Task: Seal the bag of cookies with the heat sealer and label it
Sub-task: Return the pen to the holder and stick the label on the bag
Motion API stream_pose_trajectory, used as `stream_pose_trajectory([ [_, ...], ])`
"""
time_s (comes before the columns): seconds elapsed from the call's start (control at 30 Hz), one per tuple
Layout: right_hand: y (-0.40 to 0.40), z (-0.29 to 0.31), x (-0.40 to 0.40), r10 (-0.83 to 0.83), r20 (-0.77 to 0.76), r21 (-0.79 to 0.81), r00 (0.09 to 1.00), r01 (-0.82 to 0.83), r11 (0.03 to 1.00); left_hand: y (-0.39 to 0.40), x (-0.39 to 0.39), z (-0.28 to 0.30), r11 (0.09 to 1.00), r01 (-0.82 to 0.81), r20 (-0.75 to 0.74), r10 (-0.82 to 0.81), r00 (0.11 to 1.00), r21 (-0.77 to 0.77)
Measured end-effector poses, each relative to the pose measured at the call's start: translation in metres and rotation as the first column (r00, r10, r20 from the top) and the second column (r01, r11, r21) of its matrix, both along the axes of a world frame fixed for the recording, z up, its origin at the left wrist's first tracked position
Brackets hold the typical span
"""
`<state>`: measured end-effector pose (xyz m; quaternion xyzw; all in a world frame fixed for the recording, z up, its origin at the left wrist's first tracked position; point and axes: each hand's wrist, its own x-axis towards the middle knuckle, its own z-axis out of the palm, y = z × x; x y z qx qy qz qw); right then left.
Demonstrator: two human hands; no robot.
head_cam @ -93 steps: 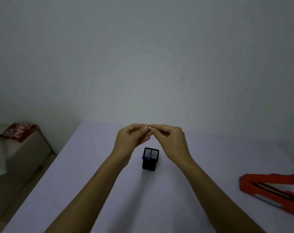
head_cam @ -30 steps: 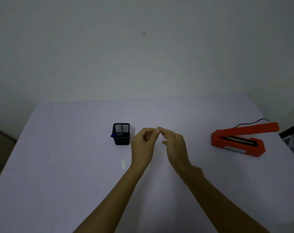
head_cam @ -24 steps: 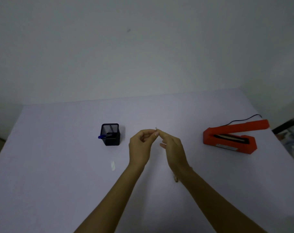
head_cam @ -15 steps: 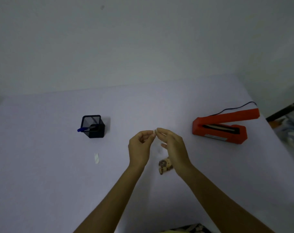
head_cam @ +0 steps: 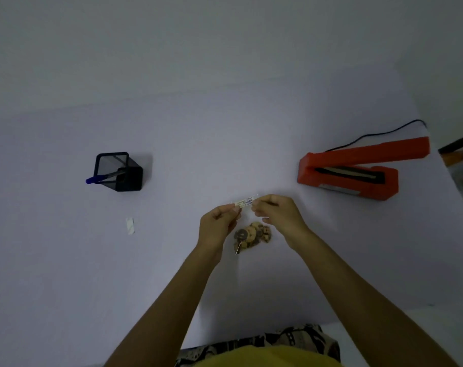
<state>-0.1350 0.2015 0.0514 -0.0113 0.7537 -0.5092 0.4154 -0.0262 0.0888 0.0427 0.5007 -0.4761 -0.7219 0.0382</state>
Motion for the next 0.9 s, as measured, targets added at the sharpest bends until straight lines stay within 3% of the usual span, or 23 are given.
stream_pose_trajectory([
  [0.3, -0.006, -0.046, -0.002, 0.171, -0.129, 0.241, 0.977, -0.137, 0.961, -0.005, -0.004, -0.040, 0.966, 0.147, 0.214, -0.101, 0.972, -0.214],
  [0.47, -0.013, -0.055, -0.003, 0.289, -0.212, 0.344, 0.933, -0.206, 0.916, -0.007, -0.005, -0.048, 0.894, 0.297, 0.318, -0.189, 0.929, -0.335],
  [0.77, -0.020, -0.070, 0.000, 0.416, -0.271, 0.468, 0.868, -0.259, 0.845, -0.007, -0.013, -0.058, 0.793, 0.474, 0.495, -0.257, 0.830, -0.383],
  [0.9, -0.022, -0.073, 0.000, 0.429, -0.280, 0.476, 0.859, -0.264, 0.839, -0.003, -0.016, -0.058, 0.786, 0.474, 0.522, -0.231, 0.821, -0.398],
])
